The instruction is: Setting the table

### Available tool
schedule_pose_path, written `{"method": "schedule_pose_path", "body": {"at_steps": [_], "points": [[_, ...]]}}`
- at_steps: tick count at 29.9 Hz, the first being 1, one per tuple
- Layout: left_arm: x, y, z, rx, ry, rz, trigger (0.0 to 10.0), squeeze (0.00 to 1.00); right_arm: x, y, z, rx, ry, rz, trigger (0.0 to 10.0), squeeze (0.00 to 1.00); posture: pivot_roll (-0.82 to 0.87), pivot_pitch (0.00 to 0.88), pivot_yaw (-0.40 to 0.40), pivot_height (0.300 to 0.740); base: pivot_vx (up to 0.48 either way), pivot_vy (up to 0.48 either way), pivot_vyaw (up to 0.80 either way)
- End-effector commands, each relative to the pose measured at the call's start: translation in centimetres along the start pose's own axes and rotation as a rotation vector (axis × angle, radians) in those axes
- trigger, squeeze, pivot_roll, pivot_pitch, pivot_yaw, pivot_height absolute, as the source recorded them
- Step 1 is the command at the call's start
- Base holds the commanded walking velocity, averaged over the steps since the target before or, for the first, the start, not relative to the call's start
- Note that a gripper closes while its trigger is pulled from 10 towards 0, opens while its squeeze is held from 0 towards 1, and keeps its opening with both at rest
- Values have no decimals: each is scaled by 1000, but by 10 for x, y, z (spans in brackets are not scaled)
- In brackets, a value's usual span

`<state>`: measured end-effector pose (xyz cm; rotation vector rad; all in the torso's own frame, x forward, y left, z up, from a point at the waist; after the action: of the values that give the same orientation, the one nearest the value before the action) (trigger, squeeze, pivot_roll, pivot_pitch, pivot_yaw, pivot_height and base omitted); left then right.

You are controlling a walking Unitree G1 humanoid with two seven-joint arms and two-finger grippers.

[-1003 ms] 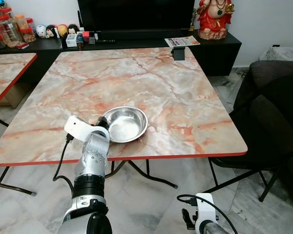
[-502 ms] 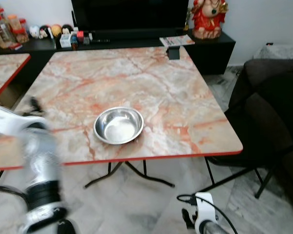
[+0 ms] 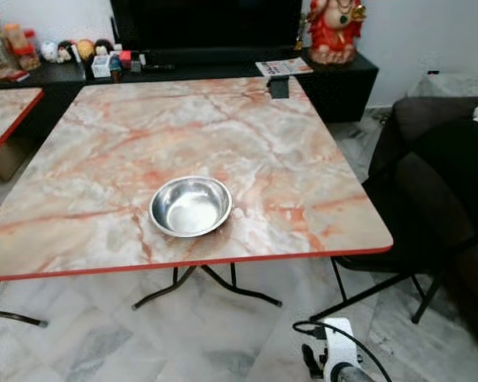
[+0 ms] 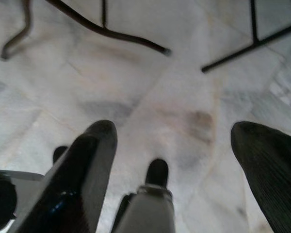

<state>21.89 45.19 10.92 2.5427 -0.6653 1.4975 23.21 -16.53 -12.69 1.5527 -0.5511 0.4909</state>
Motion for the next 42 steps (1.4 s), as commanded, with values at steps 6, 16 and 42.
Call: {"method": "schedule_pose_path", "body": {"at_steps": [6,16,42], "points": [[-101,38,27,-217,-208,-293,10000,0,0,0,-3,1,-6,3,10000,0,41,0,8,731,0,0,0],[-131,166,151,-1007,-131,-445,10000,0,2,-1,-3,2,-4,3,10000,0,34,0,6,731,0,0,0],[-115,234,203,-1140,-29,-556,10000,0,2,-1,-2,-10,-11,6,10000,0,-19,0,40,731,0,127,0]]}}
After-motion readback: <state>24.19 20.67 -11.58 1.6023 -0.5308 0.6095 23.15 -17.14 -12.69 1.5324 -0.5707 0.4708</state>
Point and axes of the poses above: a point about 5 cm out from each wrist's last joint towards the gripper, its own y axis pointing back from the gripper into the wrist, its own x axis along the axis of the wrist's last joint, z = x × y, the point moved 6 cm from there along -y, pointing out of the wrist towards the gripper, and after that the axes turned 3 degrees about -y, right-handed, at the moved point
